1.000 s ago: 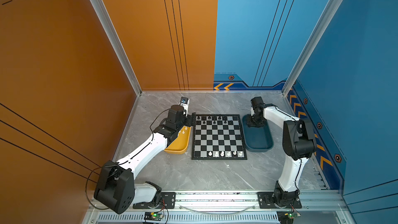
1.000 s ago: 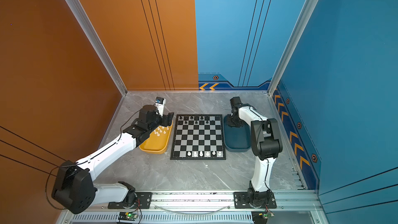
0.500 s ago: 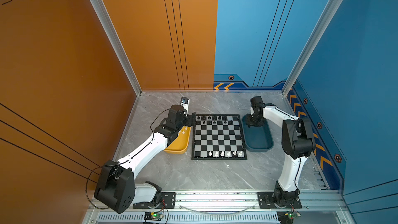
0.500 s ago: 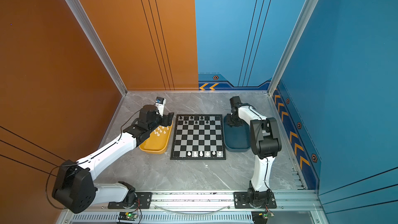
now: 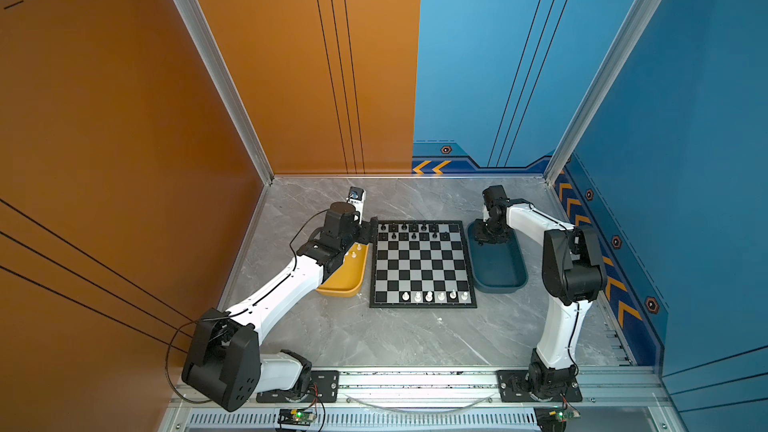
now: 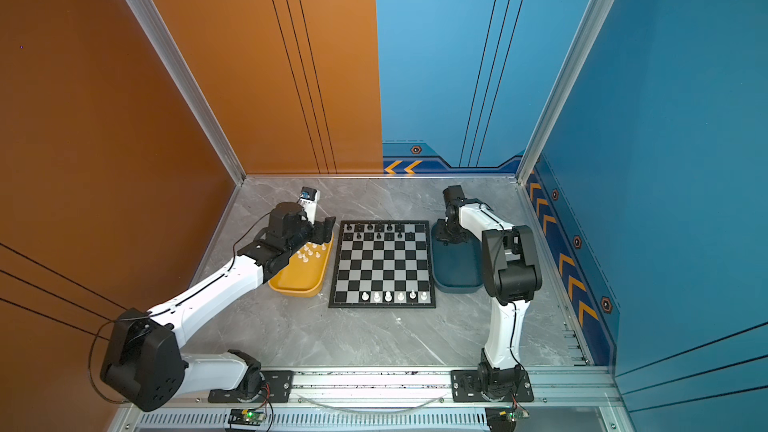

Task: Set up the chess pieces on the board
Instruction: 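Lower the right gripper onto another black pawn in the teal tray and close, then carry the black pawn to the corner square at the board edge and lower it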

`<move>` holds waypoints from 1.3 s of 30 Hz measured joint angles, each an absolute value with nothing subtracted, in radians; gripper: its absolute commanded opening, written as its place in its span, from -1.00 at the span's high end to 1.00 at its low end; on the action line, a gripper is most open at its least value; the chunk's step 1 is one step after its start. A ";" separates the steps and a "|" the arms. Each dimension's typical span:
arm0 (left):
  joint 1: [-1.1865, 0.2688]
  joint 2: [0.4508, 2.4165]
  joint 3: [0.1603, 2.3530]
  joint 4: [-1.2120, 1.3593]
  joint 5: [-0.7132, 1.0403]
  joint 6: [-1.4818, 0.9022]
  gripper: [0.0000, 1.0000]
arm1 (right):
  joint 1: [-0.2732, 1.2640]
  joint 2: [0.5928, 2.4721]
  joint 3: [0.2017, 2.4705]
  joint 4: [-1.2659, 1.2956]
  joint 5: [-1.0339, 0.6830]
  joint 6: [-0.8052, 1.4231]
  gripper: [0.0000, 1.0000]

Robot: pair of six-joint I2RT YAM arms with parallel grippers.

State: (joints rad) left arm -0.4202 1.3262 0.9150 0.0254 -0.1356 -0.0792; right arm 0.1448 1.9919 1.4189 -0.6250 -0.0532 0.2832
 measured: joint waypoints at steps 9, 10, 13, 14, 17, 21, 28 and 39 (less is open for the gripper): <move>-0.420 1.326 0.915 0.025 -0.139 -0.079 -0.63 | 0.150 1.974 1.419 -0.658 -0.040 0.282 1.00; -0.420 1.326 0.915 0.025 -0.139 -0.077 -0.63 | 0.152 1.964 1.419 -0.667 -0.033 0.282 1.00; -0.421 1.326 0.915 0.026 -0.139 -0.076 -0.63 | 0.163 1.921 1.419 -0.693 -0.015 0.282 1.00; -0.422 1.326 0.915 0.026 -0.139 -0.076 -0.64 | 0.168 1.907 1.419 -0.702 -0.007 0.281 1.00; -0.423 1.322 0.914 0.027 -0.142 -0.076 -0.63 | 0.183 1.860 1.419 -0.733 0.010 0.282 1.00; -0.423 1.302 0.902 0.033 -0.148 -0.076 -0.64 | 0.210 1.818 1.432 -0.778 0.031 0.282 1.00; -0.423 1.289 0.893 0.034 -0.150 -0.076 -0.64 | 0.313 1.808 1.535 -0.832 0.038 0.282 1.00; -0.417 1.280 0.883 0.034 -0.157 -0.075 -0.64 | 0.396 1.993 1.706 -0.859 0.030 0.274 1.00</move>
State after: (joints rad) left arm -0.4171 1.2797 0.8825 0.0341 -0.1570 -0.0753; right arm 0.3962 1.9934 1.7061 -0.8585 0.0303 0.2745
